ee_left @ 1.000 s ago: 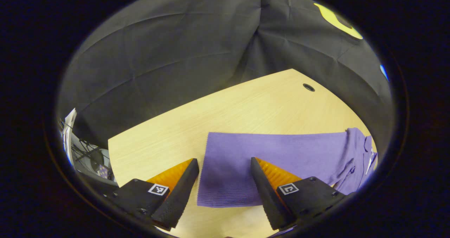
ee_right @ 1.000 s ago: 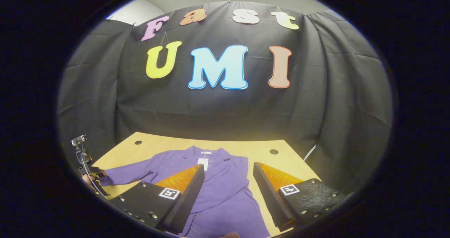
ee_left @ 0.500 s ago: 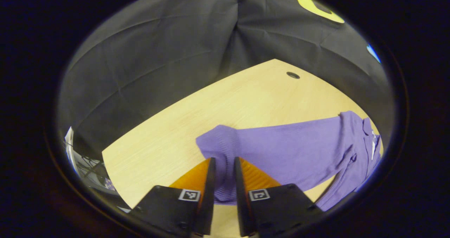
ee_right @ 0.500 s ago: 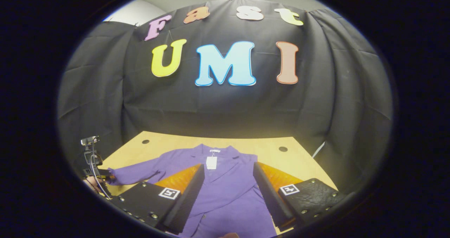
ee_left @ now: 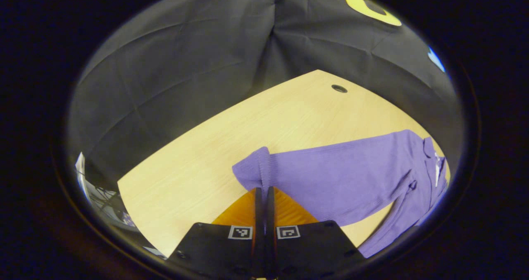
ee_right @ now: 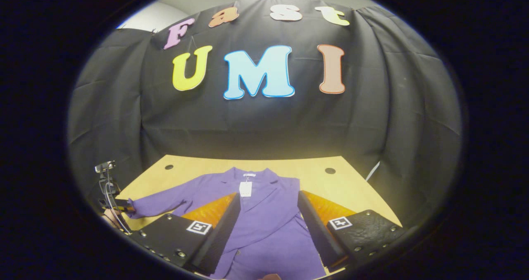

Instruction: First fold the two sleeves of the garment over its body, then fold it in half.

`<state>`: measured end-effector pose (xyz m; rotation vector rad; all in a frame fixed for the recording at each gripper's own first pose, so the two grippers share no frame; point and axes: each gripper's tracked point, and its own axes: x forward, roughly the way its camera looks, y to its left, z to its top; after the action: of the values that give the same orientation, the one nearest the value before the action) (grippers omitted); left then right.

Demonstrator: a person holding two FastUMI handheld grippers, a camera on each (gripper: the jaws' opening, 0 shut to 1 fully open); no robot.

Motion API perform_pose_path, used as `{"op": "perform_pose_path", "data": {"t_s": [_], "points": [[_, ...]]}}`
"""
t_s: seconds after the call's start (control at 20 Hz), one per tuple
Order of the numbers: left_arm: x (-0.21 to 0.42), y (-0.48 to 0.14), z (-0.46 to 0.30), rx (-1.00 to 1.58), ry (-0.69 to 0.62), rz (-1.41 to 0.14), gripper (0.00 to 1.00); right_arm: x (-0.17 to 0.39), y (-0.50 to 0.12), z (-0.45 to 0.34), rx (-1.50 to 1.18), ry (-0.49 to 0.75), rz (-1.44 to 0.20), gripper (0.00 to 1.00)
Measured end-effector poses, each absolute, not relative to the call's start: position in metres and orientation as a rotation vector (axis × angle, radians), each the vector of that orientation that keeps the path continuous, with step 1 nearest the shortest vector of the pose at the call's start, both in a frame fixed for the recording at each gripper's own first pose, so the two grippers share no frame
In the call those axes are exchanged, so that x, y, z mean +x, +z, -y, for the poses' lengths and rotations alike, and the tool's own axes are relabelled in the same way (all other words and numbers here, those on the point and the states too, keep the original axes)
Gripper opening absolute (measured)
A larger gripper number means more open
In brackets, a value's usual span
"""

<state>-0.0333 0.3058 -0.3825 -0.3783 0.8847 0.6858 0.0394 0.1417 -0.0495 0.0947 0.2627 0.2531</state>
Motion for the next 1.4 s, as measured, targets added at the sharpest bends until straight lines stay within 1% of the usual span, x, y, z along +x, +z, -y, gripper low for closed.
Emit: {"op": "perform_pose_path", "data": {"t_s": [0.15,0.25,0.35,0.4,0.5,0.65,0.85,1.05,1.35,1.4], "points": [[-0.022,-0.374,-0.287,-0.565,0.639,-0.812,0.07,0.038,-0.047,-0.138,0.102,0.247,-0.263,0.88],[-0.004,-0.35,-0.27,-0.712,0.587,-0.702,0.07,0.035,-0.047,-0.137,0.099,0.245,-0.259,0.88],[0.014,-0.321,-0.257,-0.725,0.547,-0.636,0.07,0.032,-0.047,-0.135,0.091,0.246,-0.258,0.88],[0.016,-0.299,-0.248,-0.725,0.508,-0.6,0.07,0.031,-0.048,-0.134,0.086,0.245,-0.259,0.88],[0.04,-0.272,-0.217,-0.693,0.417,-0.557,0.07,0.029,-0.05,-0.134,0.086,0.245,-0.263,0.88],[0.069,-0.237,-0.165,-0.612,0.282,-0.538,0.07,0.026,-0.05,-0.132,0.096,0.246,-0.268,0.88],[0.095,-0.198,-0.104,-0.48,0.121,-0.495,0.07,0.023,-0.048,-0.117,0.087,0.213,-0.25,0.88],[0.108,-0.177,-0.039,-0.382,-0.03,-0.487,0.06,0.018,-0.059,-0.099,0.104,0.17,-0.269,0.88],[0.102,-0.173,0.068,-0.236,-0.259,-0.512,0.07,0.012,-0.077,-0.074,0.132,0.103,-0.303,0.88],[0.097,-0.173,0.085,-0.224,-0.296,-0.52,0.07,0.011,-0.08,-0.071,0.138,0.095,-0.309,0.79]]}}
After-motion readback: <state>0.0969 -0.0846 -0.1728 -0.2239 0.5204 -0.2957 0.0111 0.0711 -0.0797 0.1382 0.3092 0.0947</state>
